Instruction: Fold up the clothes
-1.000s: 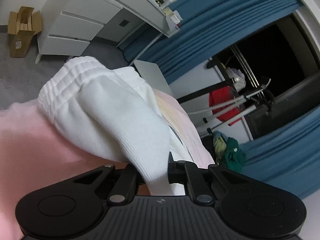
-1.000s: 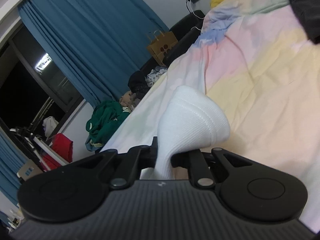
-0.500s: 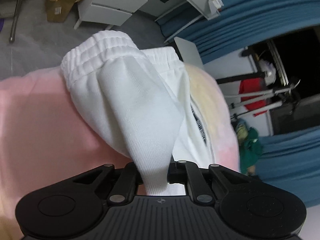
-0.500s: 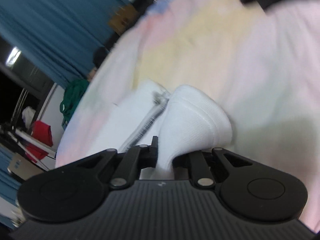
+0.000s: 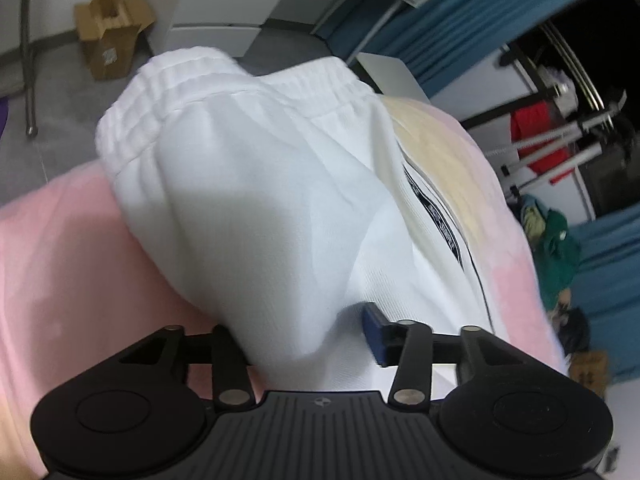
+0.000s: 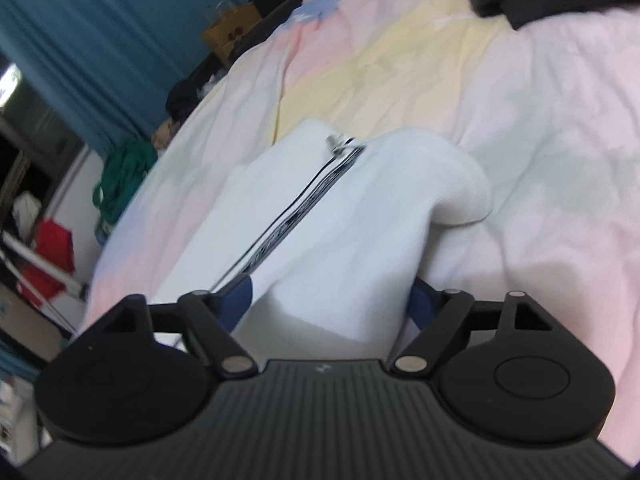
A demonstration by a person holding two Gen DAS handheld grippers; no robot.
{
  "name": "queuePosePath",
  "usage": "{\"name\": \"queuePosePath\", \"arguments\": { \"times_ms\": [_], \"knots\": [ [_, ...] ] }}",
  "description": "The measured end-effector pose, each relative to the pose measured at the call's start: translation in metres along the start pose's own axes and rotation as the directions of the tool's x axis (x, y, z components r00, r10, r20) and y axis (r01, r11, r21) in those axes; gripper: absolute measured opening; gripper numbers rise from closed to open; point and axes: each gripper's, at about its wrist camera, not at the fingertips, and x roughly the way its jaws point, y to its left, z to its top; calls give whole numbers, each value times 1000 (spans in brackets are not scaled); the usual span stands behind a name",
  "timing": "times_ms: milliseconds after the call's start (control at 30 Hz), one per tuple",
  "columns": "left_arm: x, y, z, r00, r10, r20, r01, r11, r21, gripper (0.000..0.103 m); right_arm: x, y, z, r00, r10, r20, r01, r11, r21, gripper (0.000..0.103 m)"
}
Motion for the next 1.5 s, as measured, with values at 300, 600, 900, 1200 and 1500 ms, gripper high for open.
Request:
{"name": "queuePosePath", "arguments": {
  "times_ms": [300, 600, 900, 1200, 1500],
  "knots": [
    [-61, -29, -37, 998, 10, 59, -26, 962, 271, 86, -13, 16, -22, 993, -117, 33, 117, 993, 8, 81],
    [-88, -127, -133, 991, -101, 93, -3, 660, 752, 92, -38, 37, -26, 986, -124, 109, 125, 992, -2, 81],
    [30, -318, -247, 882, -307, -357, 424, 191, 885, 85, -41, 17, -23, 974, -137, 178, 125, 989, 75, 81],
    [146, -491, -359, 683, -225, -695, 691, -113, 714, 65, -25, 7, -21, 968, -158, 195, 133, 982, 135, 81],
    [231, -541, -447, 661, -20, -750, 738, -159, 656, 26, -17, -10, -15, 967, -177, 182, 133, 964, 231, 81]
  ]
}}
